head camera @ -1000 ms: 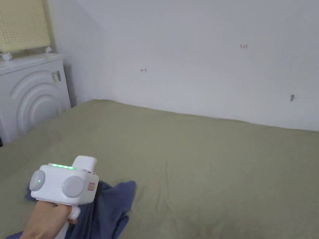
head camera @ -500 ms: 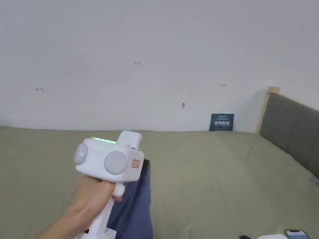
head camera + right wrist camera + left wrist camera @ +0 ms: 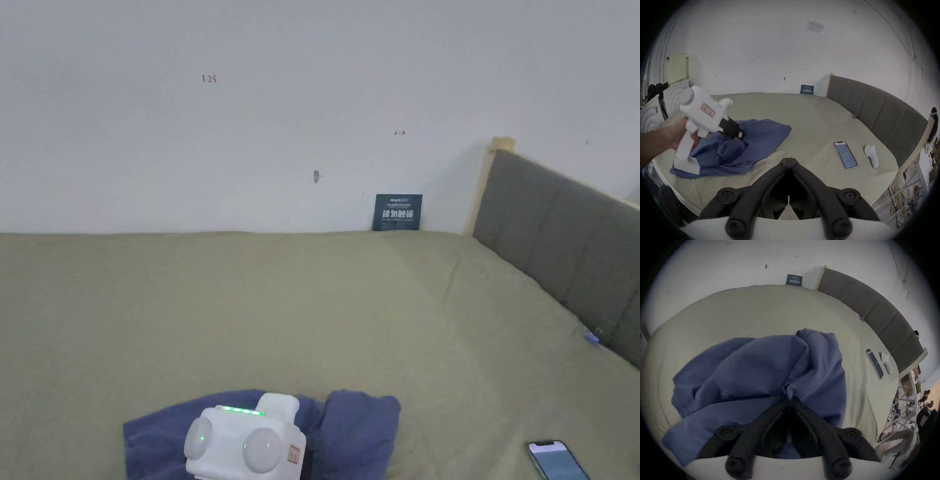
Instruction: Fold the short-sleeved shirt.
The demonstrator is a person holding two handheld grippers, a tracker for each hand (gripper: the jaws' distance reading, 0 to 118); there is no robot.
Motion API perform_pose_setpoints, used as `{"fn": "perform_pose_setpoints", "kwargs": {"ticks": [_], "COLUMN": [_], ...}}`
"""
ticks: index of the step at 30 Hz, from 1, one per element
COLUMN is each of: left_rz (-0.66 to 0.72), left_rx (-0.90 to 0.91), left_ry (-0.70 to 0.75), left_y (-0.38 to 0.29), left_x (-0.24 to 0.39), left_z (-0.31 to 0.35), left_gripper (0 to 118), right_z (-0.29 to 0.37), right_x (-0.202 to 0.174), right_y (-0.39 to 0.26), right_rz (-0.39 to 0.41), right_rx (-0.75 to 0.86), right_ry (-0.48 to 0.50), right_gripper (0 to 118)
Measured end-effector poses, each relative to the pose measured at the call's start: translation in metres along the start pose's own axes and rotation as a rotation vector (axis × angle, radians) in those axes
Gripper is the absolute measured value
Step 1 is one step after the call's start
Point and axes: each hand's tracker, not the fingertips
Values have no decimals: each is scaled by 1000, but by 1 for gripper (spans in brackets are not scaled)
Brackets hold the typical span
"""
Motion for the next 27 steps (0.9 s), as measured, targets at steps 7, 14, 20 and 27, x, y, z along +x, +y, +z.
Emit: {"fn": "perform_pose_setpoints", "kwargs": {"ticks": [7,14,20,27], "left_rz": [66,86,193,186], "left_rx": [213,528,630,630], "left_ry": [60,257,445,532], "left_y": [-17,-108,-188,-211], "left_x": [-30,-74,-109,-111], "left_z": [80,255,351,369], "left_gripper": [109,0,0,0], "right_z": [2,25,47,57], "right_x": [-15,-40,-63,-80], "right_y": [10,25,31,36], "right_rz": [-2,-20,10,24], "right_rx": [14,117,184,209], "right_ry": [22,75,126,156], "right_gripper": [0,0,0,0]}}
